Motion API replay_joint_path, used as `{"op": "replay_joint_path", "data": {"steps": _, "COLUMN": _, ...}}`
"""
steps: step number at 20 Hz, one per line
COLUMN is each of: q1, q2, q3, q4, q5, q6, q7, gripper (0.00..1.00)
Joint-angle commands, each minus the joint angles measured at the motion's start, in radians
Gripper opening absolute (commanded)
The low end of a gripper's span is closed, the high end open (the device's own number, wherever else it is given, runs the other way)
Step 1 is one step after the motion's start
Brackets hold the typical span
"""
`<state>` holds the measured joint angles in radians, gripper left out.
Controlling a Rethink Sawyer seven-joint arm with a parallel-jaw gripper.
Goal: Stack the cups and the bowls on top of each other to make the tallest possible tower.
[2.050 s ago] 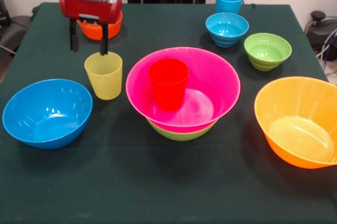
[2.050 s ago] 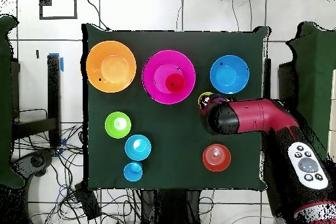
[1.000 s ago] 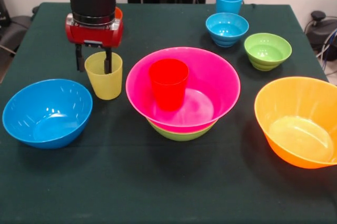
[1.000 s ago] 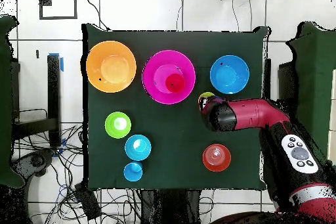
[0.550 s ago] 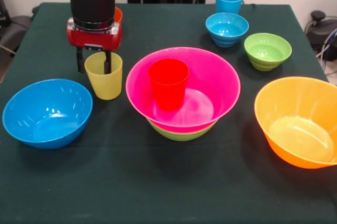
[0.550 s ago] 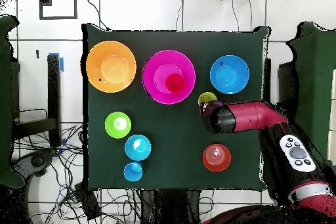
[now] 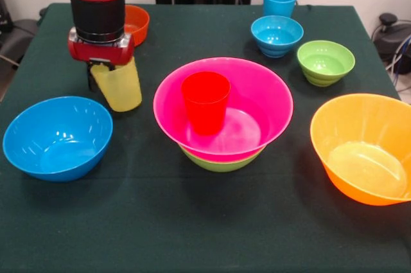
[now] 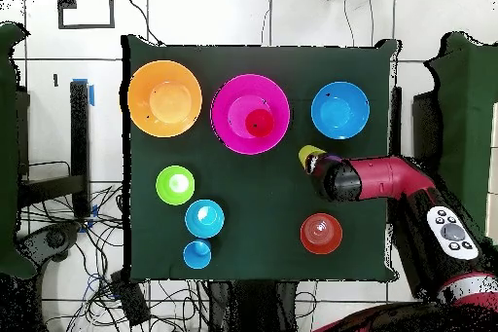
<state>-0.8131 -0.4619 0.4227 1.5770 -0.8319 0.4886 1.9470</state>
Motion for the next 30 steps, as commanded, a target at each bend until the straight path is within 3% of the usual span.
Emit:
{"op": "replay_joint_path", "data": {"steps": 1, "q1": -0.021, "q2": 0.063, "q3": 0.051, "q4": -0.072, "q5": -0.08, "q6": 0.058, "q7": -0.318, "gripper": 0.0}}
{"op": "replay_joint_path", "data": {"steps": 6, "q1": -0.038, "q2": 0.063, "q3": 0.074, "q4": -0.046, "q5": 0.01, "q6": 0.145, "q7": -0.276, "gripper": 0.0}}
{"op": "replay_joint_path", "data": {"steps": 16, "q1": 0.009, "q2": -0.005, "q3": 0.133, "q4": -0.015, "q5": 0.13, "q6": 0.316, "q7": -0.263, "gripper": 0.0}}
{"op": "replay_joint_path", "data": {"steps": 23, "q1": 0.036, "q2": -0.129, "q3": 0.135, "q4": 0.044, "q5": 0.183, "q6": 0.413, "q7": -0.19, "gripper": 0.0}}
{"op": "replay_joint_path", "data": {"steps": 30, "q1": 0.074, "q2": -0.205, "q3": 0.113, "q4": 0.071, "q5": 0.179, "q6": 0.409, "q7": -0.129, "gripper": 0.0}}
